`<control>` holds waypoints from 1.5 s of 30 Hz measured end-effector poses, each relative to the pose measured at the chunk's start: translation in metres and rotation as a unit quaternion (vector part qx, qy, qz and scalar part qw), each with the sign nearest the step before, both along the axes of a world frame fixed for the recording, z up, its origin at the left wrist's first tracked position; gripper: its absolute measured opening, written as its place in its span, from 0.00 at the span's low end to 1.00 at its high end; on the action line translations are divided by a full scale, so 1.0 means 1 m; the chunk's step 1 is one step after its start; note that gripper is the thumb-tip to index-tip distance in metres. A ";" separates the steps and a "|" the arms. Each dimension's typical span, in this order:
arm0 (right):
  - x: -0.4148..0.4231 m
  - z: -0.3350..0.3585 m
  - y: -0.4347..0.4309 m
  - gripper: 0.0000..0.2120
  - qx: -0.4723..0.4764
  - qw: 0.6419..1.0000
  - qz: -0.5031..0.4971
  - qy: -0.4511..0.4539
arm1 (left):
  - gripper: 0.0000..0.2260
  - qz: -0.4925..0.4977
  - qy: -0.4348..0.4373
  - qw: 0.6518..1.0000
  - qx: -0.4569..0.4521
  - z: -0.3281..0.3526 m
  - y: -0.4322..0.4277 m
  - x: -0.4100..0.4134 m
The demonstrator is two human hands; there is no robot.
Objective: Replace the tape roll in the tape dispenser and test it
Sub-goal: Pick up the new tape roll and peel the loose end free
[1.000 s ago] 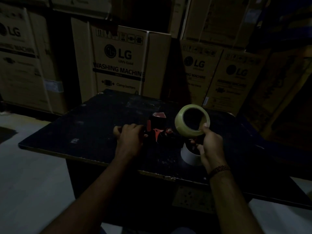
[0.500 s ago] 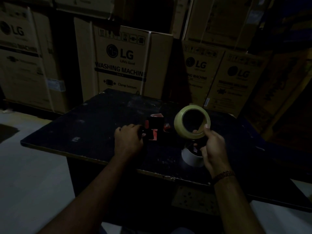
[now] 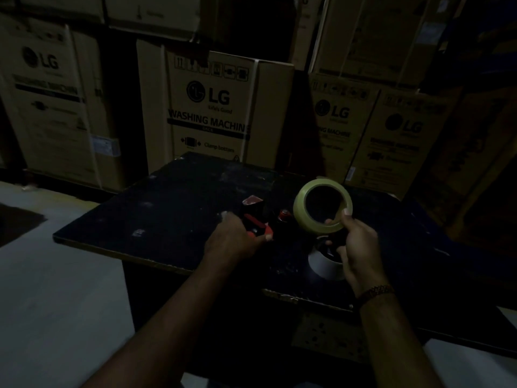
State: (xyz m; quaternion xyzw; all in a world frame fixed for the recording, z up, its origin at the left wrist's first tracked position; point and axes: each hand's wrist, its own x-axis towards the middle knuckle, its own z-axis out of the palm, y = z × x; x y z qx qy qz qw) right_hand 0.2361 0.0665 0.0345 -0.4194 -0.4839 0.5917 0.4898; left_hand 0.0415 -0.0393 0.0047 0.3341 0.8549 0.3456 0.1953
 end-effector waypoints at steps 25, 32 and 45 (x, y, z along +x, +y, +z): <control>-0.042 0.015 0.010 0.20 -0.020 0.979 0.053 -0.194 | 0.42 0.024 -0.040 0.990 0.130 -0.010 0.010 0.020; -0.055 0.022 -0.007 0.24 -0.046 0.965 0.126 -0.224 | 0.46 -0.072 0.045 0.996 0.018 0.003 -0.005 -0.019; -0.083 0.026 -0.027 0.28 0.093 0.834 0.104 -0.533 | 0.34 -0.153 0.127 0.979 -0.041 0.017 -0.021 -0.081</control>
